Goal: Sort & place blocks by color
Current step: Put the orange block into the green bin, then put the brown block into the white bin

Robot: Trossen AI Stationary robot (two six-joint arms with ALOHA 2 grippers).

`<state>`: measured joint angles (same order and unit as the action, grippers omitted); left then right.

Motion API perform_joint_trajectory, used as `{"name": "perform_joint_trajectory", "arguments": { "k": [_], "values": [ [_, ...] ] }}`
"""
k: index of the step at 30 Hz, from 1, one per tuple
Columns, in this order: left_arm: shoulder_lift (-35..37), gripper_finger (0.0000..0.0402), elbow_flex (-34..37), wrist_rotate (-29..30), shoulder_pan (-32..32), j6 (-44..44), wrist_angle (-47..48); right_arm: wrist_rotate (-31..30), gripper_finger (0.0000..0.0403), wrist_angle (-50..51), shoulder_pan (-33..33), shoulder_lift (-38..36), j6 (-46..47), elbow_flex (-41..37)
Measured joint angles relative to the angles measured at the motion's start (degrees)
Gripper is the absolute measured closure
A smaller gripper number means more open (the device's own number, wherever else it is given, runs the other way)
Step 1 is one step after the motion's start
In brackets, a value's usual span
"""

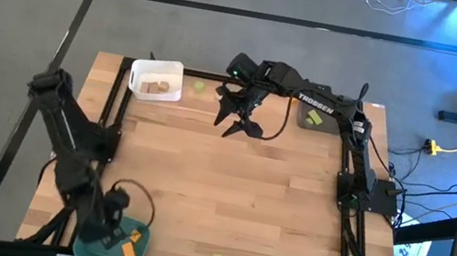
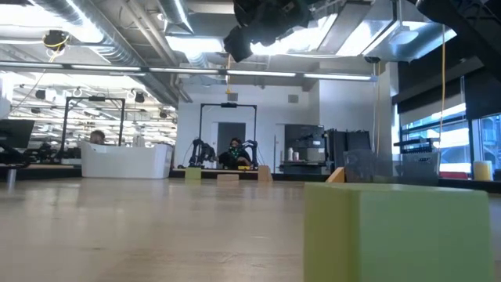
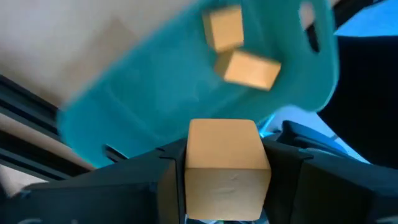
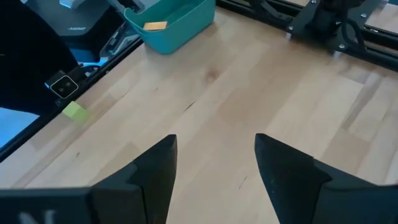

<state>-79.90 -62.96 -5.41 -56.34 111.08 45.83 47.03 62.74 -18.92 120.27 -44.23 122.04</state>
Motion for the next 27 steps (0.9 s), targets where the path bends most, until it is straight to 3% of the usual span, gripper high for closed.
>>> {"name": "perform_joint_trajectory", "arguments": {
  "k": [9, 13, 23, 27],
  "values": [
    [-9.69, 0.0289, 0.0, 0.15, -4.33, 6.9, -5.21, 0.17, 0.0187, -0.04, 0.03, 0.0, -1.31, 0.0],
    [-11.66, 0.0261, 0.0, 0.22, -4.89, 6.9, -5.62, 0.19, 0.0187, -0.04, 0.03, 0.0, -1.31, 0.0],
    [-12.41, 0.0233, 0.0, 0.7, -4.88, 4.37, -5.05, 0.13, 0.0187, 0.08, 0.05, 0.0, -0.94, 0.0],
    [-11.91, 0.0232, 0.0, 5.03, -4.88, 8.06, -3.91, -4.1, 0.0187, 0.17, -0.45, 0.0, 6.66, 0.0]
  ]
}}
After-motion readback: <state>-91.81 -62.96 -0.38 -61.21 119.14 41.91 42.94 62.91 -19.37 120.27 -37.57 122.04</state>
